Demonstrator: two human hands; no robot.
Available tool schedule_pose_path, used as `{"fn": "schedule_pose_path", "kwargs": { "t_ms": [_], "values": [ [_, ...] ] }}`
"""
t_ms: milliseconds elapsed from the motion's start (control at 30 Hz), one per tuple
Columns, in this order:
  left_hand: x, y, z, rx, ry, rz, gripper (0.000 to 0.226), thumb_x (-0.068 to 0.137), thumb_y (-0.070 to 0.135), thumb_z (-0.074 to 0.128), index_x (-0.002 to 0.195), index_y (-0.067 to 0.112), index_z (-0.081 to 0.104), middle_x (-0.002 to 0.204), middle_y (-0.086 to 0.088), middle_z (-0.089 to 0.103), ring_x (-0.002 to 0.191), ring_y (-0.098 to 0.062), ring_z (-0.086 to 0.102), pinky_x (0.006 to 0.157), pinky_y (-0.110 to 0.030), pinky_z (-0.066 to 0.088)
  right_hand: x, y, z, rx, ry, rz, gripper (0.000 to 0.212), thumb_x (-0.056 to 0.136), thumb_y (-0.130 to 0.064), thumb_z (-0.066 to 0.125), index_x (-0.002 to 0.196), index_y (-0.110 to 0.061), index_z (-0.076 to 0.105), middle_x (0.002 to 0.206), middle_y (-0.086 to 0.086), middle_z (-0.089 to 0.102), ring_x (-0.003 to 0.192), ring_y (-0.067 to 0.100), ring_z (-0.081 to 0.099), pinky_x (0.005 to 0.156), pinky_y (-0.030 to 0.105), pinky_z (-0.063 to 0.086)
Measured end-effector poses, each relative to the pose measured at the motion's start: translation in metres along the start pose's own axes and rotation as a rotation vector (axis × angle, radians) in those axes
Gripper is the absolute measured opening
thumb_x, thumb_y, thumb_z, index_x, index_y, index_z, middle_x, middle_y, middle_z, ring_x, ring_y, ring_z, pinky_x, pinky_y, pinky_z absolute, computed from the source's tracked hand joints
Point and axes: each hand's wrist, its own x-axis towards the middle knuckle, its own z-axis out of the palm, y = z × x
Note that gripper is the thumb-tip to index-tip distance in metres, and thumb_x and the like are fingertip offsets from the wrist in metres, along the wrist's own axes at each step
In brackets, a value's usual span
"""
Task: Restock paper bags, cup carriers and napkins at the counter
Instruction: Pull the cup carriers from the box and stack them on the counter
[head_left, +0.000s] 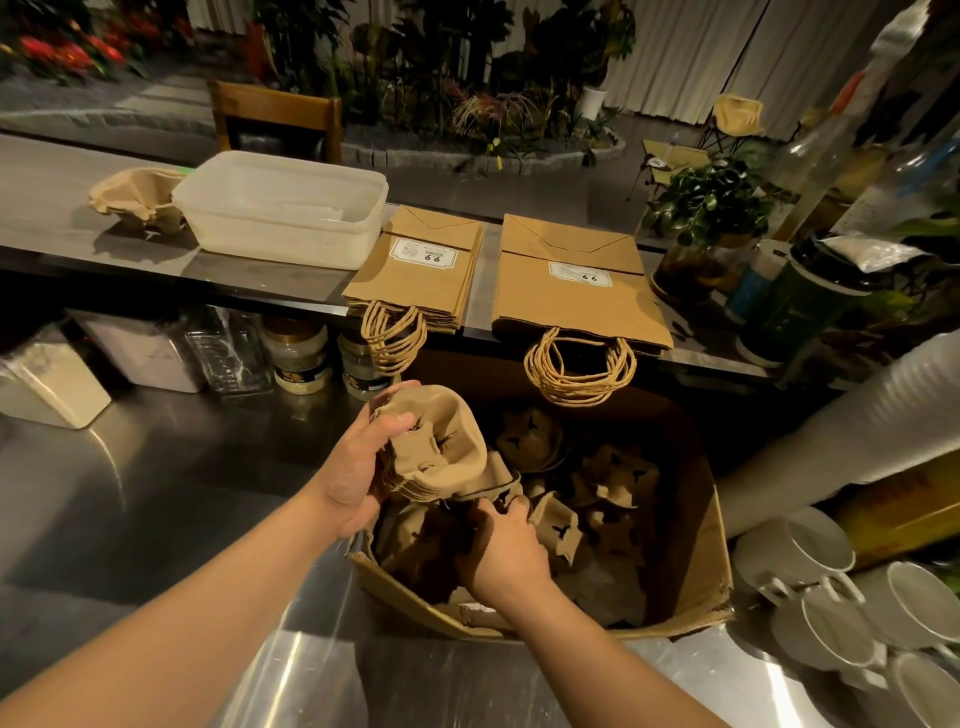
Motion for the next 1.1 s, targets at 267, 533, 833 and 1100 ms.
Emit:
{"fn": "schedule_pose_path", "kwargs": {
  "t_ms": [267, 533, 833, 1100],
  "values": [
    [0.0, -0.002, -0.001, 0.023, -0.014, 0.011, 0.074, 0.072, 0.041, 0.074, 0.142, 0.029, 0.055, 0.135, -0.015, 0.065, 0.125, -0.038, 0.062, 0.098, -0.055, 0.054, 0.0, 0.005, -0.006, -0.195, 0.259, -0.091, 0.088, 0.077, -0.031, 0.084, 0.141, -0.027, 0.023, 0.149, 0.006, 0.022, 0.145, 0.035, 0.023, 0.117, 0.053, 0.029],
    [0.0, -0.003, -0.002, 0.021, -0.009, 0.016, 0.072, 0.072, 0.041, 0.074, 0.141, 0.029, 0.057, 0.136, -0.018, 0.064, 0.127, -0.041, 0.06, 0.106, -0.064, 0.046, 0.012, 0.004, 0.007, -0.307, 0.233, -0.21, 0.068, 0.084, -0.054, 0.07, 0.144, -0.034, 0.045, 0.148, 0.005, 0.022, 0.143, 0.036, 0.021, 0.122, 0.062, 0.014],
    [-0.002, 0.0, 0.0, -0.001, 0.0, 0.023, 0.072, 0.07, 0.042, 0.075, 0.139, 0.029, 0.058, 0.133, -0.015, 0.066, 0.123, -0.037, 0.064, 0.095, -0.051, 0.056, 0.011, 0.004, 0.002, -0.325, 0.133, -0.271, 0.047, 0.093, -0.045, 0.066, 0.137, -0.032, 0.055, 0.155, 0.007, 0.015, 0.145, 0.037, 0.011, 0.121, 0.062, 0.009],
    [-0.002, -0.001, -0.001, -0.007, 0.008, 0.016, 0.071, 0.072, 0.042, 0.074, 0.14, 0.029, 0.058, 0.136, -0.017, 0.064, 0.126, -0.039, 0.061, 0.096, -0.053, 0.055, 0.01, 0.006, -0.005, -0.191, 0.031, -0.188, 0.057, 0.092, -0.034, 0.069, 0.144, -0.026, 0.046, 0.164, 0.01, 0.008, 0.153, 0.041, -0.005, 0.121, 0.069, 0.006]
  ]
}}
